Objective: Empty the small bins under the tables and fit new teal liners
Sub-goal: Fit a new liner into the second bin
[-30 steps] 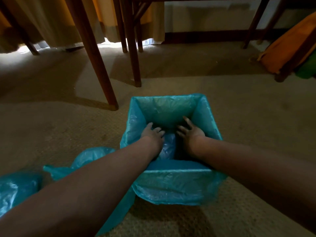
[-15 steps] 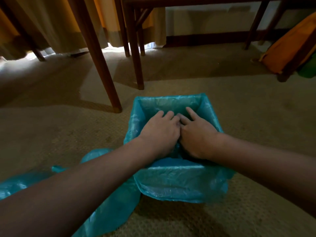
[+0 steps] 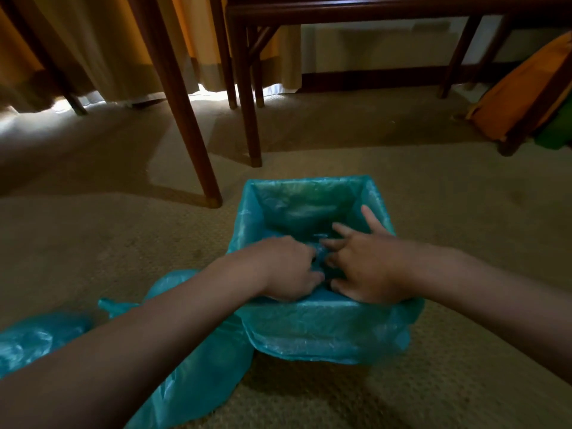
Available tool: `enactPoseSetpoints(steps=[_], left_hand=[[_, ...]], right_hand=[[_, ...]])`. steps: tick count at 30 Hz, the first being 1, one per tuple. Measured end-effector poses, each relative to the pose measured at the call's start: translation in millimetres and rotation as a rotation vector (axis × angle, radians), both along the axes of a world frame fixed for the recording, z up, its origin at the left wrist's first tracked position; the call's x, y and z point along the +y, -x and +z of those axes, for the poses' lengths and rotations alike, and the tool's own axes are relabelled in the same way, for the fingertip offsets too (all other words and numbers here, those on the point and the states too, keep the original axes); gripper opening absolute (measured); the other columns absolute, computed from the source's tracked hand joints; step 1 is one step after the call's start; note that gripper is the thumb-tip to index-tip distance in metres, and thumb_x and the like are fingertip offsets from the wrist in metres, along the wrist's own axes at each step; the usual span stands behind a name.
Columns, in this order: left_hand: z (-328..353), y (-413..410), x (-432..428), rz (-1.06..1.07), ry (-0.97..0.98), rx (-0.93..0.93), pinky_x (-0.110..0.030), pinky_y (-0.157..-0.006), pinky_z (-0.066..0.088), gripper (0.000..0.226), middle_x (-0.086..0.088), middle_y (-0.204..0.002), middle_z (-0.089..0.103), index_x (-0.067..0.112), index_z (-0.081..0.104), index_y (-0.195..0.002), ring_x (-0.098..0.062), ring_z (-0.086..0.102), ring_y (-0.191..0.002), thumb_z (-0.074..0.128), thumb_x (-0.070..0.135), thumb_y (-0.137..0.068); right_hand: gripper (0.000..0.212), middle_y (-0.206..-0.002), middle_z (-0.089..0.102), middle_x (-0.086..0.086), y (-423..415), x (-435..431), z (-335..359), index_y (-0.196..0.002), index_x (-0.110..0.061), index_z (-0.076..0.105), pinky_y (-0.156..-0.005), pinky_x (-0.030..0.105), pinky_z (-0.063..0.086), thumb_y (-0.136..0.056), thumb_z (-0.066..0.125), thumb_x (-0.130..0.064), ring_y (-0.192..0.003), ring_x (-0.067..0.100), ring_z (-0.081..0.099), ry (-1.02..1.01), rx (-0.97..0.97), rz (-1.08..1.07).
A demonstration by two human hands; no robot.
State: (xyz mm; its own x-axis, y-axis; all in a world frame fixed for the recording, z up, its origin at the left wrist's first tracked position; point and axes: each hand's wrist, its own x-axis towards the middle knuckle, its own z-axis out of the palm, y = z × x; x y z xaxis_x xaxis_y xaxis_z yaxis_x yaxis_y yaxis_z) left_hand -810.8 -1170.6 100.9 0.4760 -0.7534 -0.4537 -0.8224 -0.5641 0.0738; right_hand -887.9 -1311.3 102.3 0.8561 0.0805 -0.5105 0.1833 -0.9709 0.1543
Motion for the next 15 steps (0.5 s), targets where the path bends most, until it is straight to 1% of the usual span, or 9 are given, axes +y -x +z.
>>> enactPoseSetpoints(steps=[2, 3, 5, 7, 9, 11, 12, 14, 15], left_hand=[[5, 7, 7, -0.023, -0.031, 0.114, -0.035, -0.104, 0.044, 0.048, -0.009, -0.138, 0.060, 0.021, 0.055, -0.138, -0.027, 0.054, -0.127, 0.046, 0.049, -0.100], [6, 8, 11, -0.031, 0.000, 0.107, -0.034, -0.104, 0.043, 0.045, -0.007, -0.138, 0.061, 0.022, 0.056, -0.138, -0.026, 0.053, -0.127, 0.047, 0.045, -0.100], [5, 6, 22, -0.020, 0.145, -0.006, -0.034, -0.114, 0.034, 0.049, -0.003, -0.145, 0.054, 0.026, 0.050, -0.143, -0.023, 0.045, -0.133, 0.050, 0.044, -0.098], [0, 1, 37, 0.033, 0.270, -0.190, -0.040, -0.124, 0.014, 0.064, -0.003, -0.162, 0.030, 0.025, 0.037, -0.152, -0.021, 0.022, -0.149, 0.053, 0.047, -0.094], [-12, -6, 51, 0.164, 0.343, -0.241, -0.043, -0.126, 0.008, 0.075, -0.004, -0.169, 0.005, 0.020, 0.027, -0.157, -0.023, 0.000, -0.155, 0.054, 0.047, -0.093], [-22, -4, 62, 0.334, 0.510, -0.066, -0.042, -0.126, 0.010, 0.078, 0.001, -0.169, -0.008, 0.020, 0.021, -0.159, -0.020, -0.008, -0.155, 0.057, 0.041, -0.094], [-25, 0, 65, 0.395, 0.632, 0.030, -0.039, -0.125, 0.010, 0.079, 0.006, -0.168, -0.012, 0.022, 0.016, -0.160, -0.016, -0.009, -0.155, 0.058, 0.039, -0.095], [-29, 15, 68, 0.454, 0.861, 0.087, -0.034, -0.124, 0.010, 0.084, 0.016, -0.166, -0.016, 0.029, 0.006, -0.161, -0.005, -0.010, -0.153, 0.058, 0.042, -0.096], [-31, 23, 69, 0.482, 0.947, 0.089, -0.032, -0.123, 0.011, 0.086, 0.020, -0.165, -0.016, 0.033, 0.003, -0.160, -0.001, -0.009, -0.152, 0.058, 0.047, -0.095]], right_hand=[[0.052, -0.155, 0.041, -0.003, 6, 1, 4, -0.137, -0.026, 0.055, -0.112, 0.070, -0.015, -0.100, 0.026, -0.048, -0.153, 0.027, 0.012, -0.022, 0.064, 0.003], [0.049, -0.154, 0.042, -0.002, 9, -1, 9, -0.136, -0.025, 0.056, -0.115, 0.067, -0.013, -0.100, 0.030, -0.046, -0.152, 0.026, 0.013, -0.039, 0.029, -0.006], [0.048, -0.164, 0.023, 0.001, 16, -7, 18, -0.142, -0.027, 0.050, -0.119, 0.062, -0.009, -0.098, 0.041, -0.043, -0.154, 0.024, 0.003, -0.086, -0.148, -0.025], [0.056, -0.168, -0.001, 0.004, 24, -15, 16, -0.150, -0.031, 0.039, -0.121, 0.059, -0.007, -0.097, 0.046, -0.045, -0.154, 0.025, -0.012, -0.123, -0.323, -0.078], [0.060, -0.167, -0.012, 0.005, 34, -22, 6, -0.153, -0.031, 0.031, -0.123, 0.055, -0.006, -0.097, 0.048, -0.045, -0.152, 0.023, -0.021, -0.206, -0.382, -0.189], [0.058, -0.167, -0.014, -0.001, 43, -22, -6, -0.152, -0.034, 0.032, -0.124, 0.052, -0.002, -0.098, 0.049, -0.043, -0.151, 0.015, -0.021, -0.440, -0.467, -0.346], [0.057, -0.167, -0.013, -0.006, 49, -20, -10, -0.152, -0.036, 0.033, -0.125, 0.051, 0.001, -0.097, 0.050, -0.042, -0.152, 0.012, -0.017, -0.570, -0.573, -0.429], [0.063, -0.166, -0.013, -0.016, 59, -12, -16, -0.153, -0.038, 0.031, -0.123, 0.049, 0.012, -0.095, 0.055, -0.041, -0.153, 0.009, -0.006, -0.721, -0.779, -0.583], [0.067, -0.165, -0.013, -0.020, 64, -6, -19, -0.154, -0.040, 0.027, -0.121, 0.049, 0.017, -0.093, 0.056, -0.042, -0.154, 0.010, -0.001, -0.763, -0.825, -0.656]])
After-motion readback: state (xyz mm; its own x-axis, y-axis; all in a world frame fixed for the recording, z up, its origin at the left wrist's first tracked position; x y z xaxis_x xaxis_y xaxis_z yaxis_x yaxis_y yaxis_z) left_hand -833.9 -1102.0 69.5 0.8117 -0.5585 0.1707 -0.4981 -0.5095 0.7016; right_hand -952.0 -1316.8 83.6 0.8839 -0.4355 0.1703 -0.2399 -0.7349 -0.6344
